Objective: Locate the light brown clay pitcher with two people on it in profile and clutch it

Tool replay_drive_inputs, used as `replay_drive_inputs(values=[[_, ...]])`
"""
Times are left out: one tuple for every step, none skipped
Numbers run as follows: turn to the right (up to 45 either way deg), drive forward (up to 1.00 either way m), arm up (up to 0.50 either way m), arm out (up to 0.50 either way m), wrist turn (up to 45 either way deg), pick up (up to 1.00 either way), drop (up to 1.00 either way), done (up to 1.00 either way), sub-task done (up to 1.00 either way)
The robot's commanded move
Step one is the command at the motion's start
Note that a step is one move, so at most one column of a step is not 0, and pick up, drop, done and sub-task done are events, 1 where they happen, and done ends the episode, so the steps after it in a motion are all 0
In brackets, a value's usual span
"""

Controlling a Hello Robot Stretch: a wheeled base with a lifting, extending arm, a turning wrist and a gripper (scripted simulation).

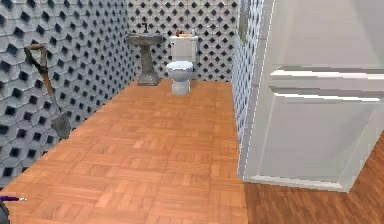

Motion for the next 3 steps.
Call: replay_drive_inputs(values=[[-36.0,0.0,0.0,0.0,0.0,0.0,0.0,0.0,0.0],[0.0,0.15,0.0,0.0,0.0,0.0,0.0,0.0,0.0],[45.0,0.0,0.0,0.0,0.0,0.0,0.0,0.0,0.0]])
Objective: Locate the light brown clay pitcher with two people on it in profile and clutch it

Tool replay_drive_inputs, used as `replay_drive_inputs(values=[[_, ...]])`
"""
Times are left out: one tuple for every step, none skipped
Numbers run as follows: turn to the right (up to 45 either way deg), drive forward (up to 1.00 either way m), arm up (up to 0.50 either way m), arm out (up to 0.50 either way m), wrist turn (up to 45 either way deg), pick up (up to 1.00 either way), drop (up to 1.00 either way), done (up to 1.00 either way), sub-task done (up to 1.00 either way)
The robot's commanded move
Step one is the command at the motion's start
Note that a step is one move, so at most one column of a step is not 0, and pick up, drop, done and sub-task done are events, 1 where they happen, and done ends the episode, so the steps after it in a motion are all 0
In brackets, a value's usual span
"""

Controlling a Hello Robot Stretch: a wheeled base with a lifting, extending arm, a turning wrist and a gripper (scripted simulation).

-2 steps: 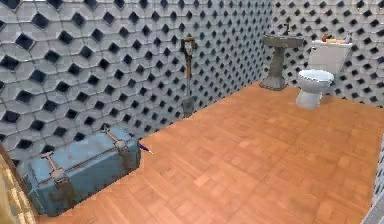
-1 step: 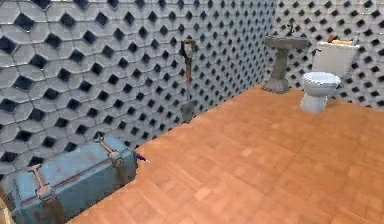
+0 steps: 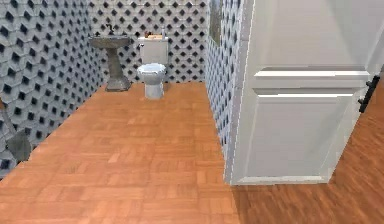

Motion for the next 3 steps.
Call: replay_drive_inputs(values=[[30.0,0.0,0.0,0.0,0.0,0.0,0.0,0.0,0.0],[0.0,0.15,0.0,0.0,0.0,0.0,0.0,0.0,0.0],[45.0,0.0,0.0,0.0,0.0,0.0,0.0,0.0,0.0]])
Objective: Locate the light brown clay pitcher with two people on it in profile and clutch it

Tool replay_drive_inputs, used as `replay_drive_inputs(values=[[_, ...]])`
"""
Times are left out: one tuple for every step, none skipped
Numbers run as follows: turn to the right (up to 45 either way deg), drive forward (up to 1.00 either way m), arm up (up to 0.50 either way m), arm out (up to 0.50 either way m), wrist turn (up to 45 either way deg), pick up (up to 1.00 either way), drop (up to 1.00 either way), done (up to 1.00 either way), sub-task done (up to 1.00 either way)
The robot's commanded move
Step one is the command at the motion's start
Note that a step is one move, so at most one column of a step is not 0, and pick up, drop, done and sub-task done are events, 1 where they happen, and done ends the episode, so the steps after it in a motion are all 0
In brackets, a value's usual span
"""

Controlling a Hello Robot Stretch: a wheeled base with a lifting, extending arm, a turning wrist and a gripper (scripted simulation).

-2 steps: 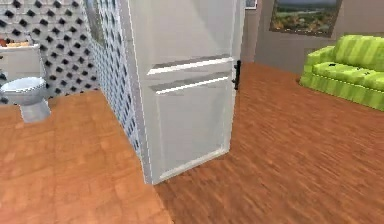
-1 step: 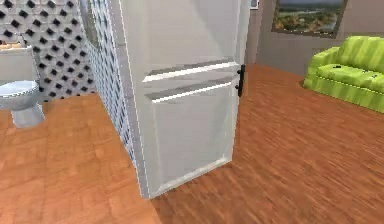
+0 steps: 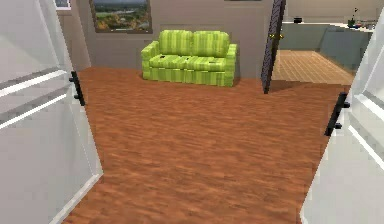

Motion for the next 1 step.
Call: replay_drive_inputs(values=[[9.0,0.0,0.0,0.0,0.0,0.0,0.0,0.0,0.0]])
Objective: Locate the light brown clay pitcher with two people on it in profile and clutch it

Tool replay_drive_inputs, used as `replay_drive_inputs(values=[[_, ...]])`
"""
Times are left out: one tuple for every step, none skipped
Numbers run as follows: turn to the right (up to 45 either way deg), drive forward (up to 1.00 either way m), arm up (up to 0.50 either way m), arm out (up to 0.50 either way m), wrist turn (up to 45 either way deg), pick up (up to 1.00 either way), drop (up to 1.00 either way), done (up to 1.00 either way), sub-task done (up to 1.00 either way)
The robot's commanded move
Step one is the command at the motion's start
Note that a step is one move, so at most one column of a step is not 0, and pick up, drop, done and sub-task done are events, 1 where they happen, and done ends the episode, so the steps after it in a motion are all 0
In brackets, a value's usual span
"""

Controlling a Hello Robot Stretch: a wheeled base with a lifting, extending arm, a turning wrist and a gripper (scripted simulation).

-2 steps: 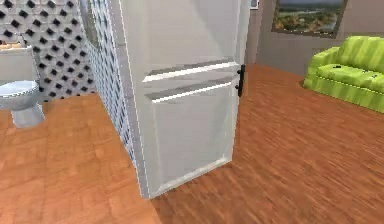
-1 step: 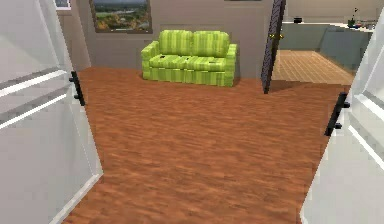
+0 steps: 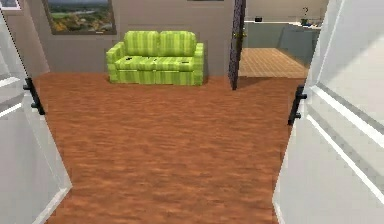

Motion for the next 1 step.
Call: replay_drive_inputs(values=[[0.0,0.1,0.0,0.0,0.0,0.0,0.0,0.0,0.0]])
